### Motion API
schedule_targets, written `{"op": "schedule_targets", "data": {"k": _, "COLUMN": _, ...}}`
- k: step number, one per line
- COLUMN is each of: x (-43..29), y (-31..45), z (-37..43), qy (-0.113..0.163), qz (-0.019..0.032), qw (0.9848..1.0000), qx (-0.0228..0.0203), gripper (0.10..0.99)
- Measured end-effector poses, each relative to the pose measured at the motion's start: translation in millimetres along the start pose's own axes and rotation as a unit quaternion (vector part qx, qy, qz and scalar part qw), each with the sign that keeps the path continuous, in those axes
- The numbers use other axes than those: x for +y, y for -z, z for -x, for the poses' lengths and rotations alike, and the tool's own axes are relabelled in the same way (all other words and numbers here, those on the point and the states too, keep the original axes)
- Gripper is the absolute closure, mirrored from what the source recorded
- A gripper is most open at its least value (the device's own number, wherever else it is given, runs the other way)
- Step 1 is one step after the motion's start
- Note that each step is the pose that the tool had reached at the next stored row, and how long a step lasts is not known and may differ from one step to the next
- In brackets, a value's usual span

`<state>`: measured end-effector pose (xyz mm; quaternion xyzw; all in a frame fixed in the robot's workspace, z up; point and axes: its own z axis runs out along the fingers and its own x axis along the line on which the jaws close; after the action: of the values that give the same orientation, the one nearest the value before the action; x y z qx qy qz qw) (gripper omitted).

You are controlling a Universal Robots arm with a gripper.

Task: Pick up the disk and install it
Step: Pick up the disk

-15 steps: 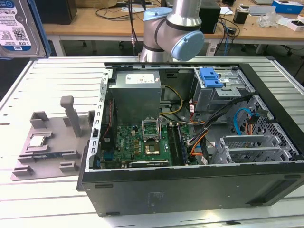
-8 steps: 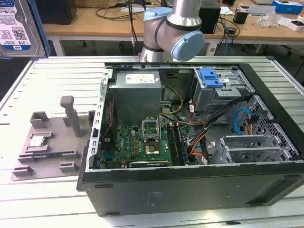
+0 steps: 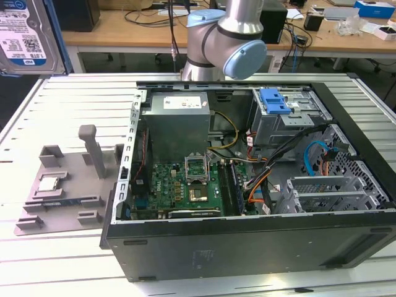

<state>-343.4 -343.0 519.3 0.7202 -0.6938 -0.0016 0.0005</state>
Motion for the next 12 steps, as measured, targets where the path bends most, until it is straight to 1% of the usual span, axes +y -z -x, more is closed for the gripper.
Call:
{"op": "schedule_targets", "data": {"k": 3, "x": -7.4, "y": 0.0, "z": -0.3, "qy": 0.0, "qz": 0.0, "qw": 1.0, "qx": 0.0, "gripper": 0.722}}
{"op": "schedule_targets", "data": {"k": 4, "x": -12.6, "y": 0.0, "z": -0.5, "qy": 0.0, "qz": 0.0, "qw": 1.0, "qx": 0.0, "gripper": 0.722}}
{"op": "schedule_targets", "data": {"k": 8, "x": -22.9, "y": 0.1, "z": -0.8, "qy": 0.0, "qz": 0.0, "qw": 1.0, "qx": 0.0, "gripper": 0.722}}
{"op": "schedule_targets", "data": {"k": 9, "x": -28.5, "y": 0.1, "z": -1.1, "qy": 0.0, "qz": 0.0, "qw": 1.0, "qx": 0.0, "gripper": 0.722}}
{"op": "schedule_targets", "data": {"k": 12, "x": -37.5, "y": 0.1, "z": -1.4, "qy": 0.0, "qz": 0.0, "qw": 1.0, "qx": 0.0, "gripper": 0.722}}
